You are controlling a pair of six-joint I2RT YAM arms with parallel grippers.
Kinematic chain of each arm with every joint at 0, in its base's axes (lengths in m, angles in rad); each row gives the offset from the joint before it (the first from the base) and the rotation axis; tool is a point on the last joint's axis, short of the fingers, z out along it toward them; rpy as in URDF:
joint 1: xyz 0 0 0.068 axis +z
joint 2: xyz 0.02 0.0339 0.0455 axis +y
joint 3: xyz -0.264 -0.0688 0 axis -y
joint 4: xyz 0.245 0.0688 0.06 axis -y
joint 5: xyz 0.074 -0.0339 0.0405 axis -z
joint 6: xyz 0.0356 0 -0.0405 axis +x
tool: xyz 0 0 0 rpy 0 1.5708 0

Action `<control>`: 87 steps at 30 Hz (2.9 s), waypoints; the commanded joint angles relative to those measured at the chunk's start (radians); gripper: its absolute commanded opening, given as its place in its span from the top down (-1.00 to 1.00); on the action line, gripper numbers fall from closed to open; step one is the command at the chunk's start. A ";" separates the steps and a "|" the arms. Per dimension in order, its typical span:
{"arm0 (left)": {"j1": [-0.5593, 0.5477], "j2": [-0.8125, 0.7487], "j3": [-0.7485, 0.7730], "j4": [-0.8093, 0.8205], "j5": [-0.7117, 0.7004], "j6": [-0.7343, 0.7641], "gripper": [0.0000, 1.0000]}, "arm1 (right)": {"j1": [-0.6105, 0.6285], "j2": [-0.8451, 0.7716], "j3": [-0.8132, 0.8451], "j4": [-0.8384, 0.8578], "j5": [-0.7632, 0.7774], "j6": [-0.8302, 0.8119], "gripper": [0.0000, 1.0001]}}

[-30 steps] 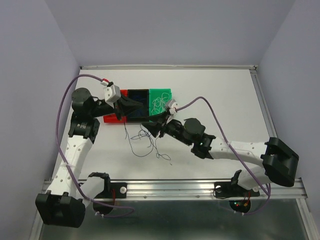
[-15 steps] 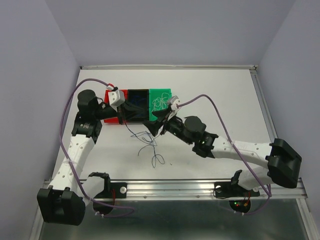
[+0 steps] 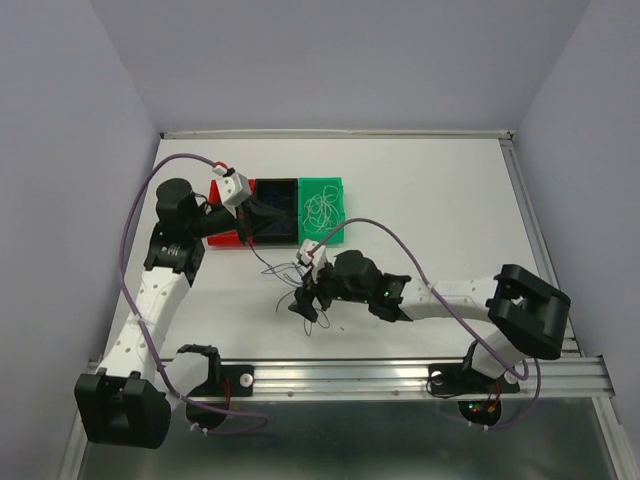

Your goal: Untangle the cables

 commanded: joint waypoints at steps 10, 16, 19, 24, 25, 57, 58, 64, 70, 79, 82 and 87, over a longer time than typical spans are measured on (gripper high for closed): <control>-0.005 -0.048 0.019 0.022 0.017 0.026 0.91 | 0.007 -0.013 0.094 -0.004 0.011 -0.009 0.99; -0.010 -0.030 -0.014 0.025 0.158 0.084 0.92 | 0.007 -0.197 0.063 0.067 0.063 0.058 0.99; -0.015 -0.014 -0.021 0.025 0.207 0.096 0.92 | 0.007 -0.281 0.105 0.068 0.127 0.091 0.99; -0.019 -0.002 -0.034 0.023 0.294 0.122 0.89 | 0.007 -0.334 0.126 0.087 0.196 0.109 0.99; -0.019 0.001 -0.035 0.022 0.305 0.124 0.89 | 0.006 -0.346 0.125 0.110 0.207 0.112 0.99; -0.219 -0.033 -0.089 -0.013 0.187 0.224 -0.16 | 0.007 -0.266 0.145 0.274 0.192 0.118 0.99; -0.222 -0.022 -0.086 -0.013 0.182 0.222 -0.09 | 0.007 -0.265 0.143 0.283 0.190 0.118 0.99; -0.232 0.073 -0.041 -0.032 0.117 0.217 1.00 | 0.007 -0.271 0.117 0.326 0.204 0.123 0.99; -0.228 0.131 0.035 -0.120 0.038 0.199 1.00 | 0.009 -0.314 0.047 0.341 0.365 0.132 0.36; -0.121 0.239 0.163 -0.182 0.000 0.109 1.00 | 0.007 -0.355 -0.033 0.346 0.574 0.144 -0.65; -0.066 0.259 0.175 -0.138 -0.023 0.058 1.00 | 0.007 -0.372 -0.059 0.348 0.601 0.154 -0.68; -0.027 0.286 0.212 -0.127 -0.089 0.067 1.00 | 0.007 -0.403 -0.101 0.351 0.627 0.164 -0.69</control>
